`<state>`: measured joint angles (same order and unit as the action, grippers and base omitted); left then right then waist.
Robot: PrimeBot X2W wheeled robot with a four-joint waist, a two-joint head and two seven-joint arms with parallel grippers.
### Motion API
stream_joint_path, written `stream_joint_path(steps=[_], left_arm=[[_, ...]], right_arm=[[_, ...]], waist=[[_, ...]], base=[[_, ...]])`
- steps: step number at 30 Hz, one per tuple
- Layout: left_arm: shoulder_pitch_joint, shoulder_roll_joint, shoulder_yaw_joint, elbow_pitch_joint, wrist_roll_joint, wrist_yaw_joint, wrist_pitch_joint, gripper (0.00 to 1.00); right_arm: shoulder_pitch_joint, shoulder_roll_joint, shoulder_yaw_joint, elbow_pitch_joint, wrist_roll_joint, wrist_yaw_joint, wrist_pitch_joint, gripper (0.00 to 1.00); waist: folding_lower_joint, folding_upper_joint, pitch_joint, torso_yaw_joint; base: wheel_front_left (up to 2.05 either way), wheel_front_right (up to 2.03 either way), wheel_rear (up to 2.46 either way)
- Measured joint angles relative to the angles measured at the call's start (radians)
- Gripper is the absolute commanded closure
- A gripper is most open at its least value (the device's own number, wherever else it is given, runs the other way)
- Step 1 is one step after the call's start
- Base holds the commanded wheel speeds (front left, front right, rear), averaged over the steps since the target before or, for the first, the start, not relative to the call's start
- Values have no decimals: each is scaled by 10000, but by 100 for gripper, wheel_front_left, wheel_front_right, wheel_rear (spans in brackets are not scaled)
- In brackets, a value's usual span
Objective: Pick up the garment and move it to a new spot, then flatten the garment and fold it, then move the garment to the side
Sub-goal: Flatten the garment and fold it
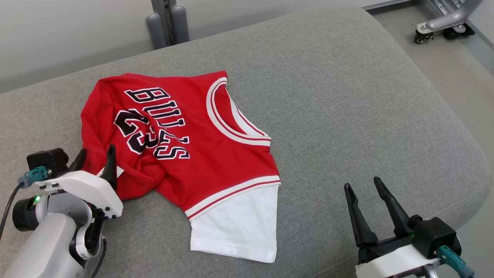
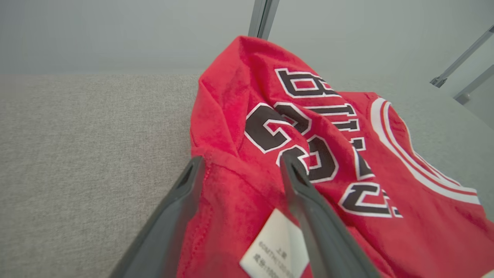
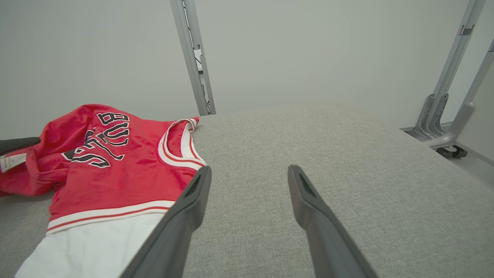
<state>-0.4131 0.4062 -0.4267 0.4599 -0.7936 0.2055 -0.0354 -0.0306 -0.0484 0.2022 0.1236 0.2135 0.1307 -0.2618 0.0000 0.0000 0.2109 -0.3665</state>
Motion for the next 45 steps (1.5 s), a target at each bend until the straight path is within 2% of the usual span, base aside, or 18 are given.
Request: stream_joint_path(steps=[6, 7, 8, 9, 10, 11, 13, 14, 15, 16, 24, 32, 33, 34, 37, 39, 40, 45], left_arm=[[2, 144, -102, 159, 40, 19, 84, 0], [2, 146, -104, 171, 46, 29, 84, 4], [3, 140, -102, 180, 40, 29, 84, 12], [8, 140, -109, 199, 29, 23, 84, 12], [15, 138, -128, 240, 21, 6, 92, 19], [58, 134, -199, 353, 19, -19, 144, 51], [105, 88, -224, 443, 15, -21, 144, 61], [116, 73, -238, 504, 2, -36, 144, 75], [116, 71, -245, 554, 2, -42, 142, 98], [115, 69, -247, 598, 0, -100, 128, 100], [109, 44, -150, 794, -59, -148, -267, 100], [1114, 104, 288, -577, -104, 176, -1559, 100], [1324, 88, 370, -800, -81, 265, -1730, 92], [1525, 81, 418, -980, -73, 345, -1843, 78], [2300, -86, 485, -1484, 8, 426, -2075, 77], [2760, -261, 504, -1670, 86, 445, -2167, 84], [2948, -372, 531, -1718, 94, 451, -2205, 81], [3568, -940, 639, -1659, 307, 228, -2249, 86]], right_arm=[[0, 2, -27, -38, 61, 0, 2, 0], [0, 2, -25, -38, 61, 0, 2, 0], [0, 4, -21, -36, 61, 0, 2, 0], [-1, 4, -19, -35, 61, 0, 0, 0], [-2, 4, -17, -29, 61, 0, 0, 0], [-8, 4, -12, -13, 59, 0, 2, 0], [-13, 4, -4, 0, 58, 0, 0, 0], [-14, 4, 6, 8, 58, 0, 0, 0], [-15, 2, 15, 15, 58, 0, 0, 0], [-15, 2, 19, 25, 56, 0, 0, 0], [-7, 4, -2, 29, 56, 0, 0, 0], [219, 4, -196, 25, 6, 0, 2, 0], [229, 2, -215, 23, -21, 0, 2, 0], [236, 2, -228, 19, -35, 0, 0, 0], [259, 6, -238, 17, -79, 0, 2, 0], [279, 2, -240, 25, -155, 0, 2, 0], [292, 2, -245, 38, -186, 0, 2, 0], [296, 6, -270, 104, -387, 0, 2, 0]], waist=[[0, 0, 1, 73], [0, 0, -5, 99], [0, 0, -15, 123], [0, 0, -25, 144], [0, 0, -36, 162], [0, 0, -56, 179], [0, 0, -77, 181], [0, 0, -89, 172], [0, 0, -92, 159], [0, 0, -90, 147], [0, 0, -156, 58], [0, 0, -347, 270], [0, 0, -359, 332], [0, 1, -365, 397], [0, 0, -385, 610], [0, 0, -394, 771], [0, 0, -396, 855], [0, 0, -426, 1273]], base=[[0, 0, 0], [0, 0, 0], [0, 0, 0], [0, 0, 0], [0, 0, 0], [0, 0, 0], [0, 0, 0], [0, 0, 0], [0, 0, 0], [0, 0, 0], [0, 0, 0], [0, 0, 0], [0, 0, 0], [0, 0, 0], [0, 0, 0], [0, 0, 0], [0, 0, 0], [0, 0, 0]])
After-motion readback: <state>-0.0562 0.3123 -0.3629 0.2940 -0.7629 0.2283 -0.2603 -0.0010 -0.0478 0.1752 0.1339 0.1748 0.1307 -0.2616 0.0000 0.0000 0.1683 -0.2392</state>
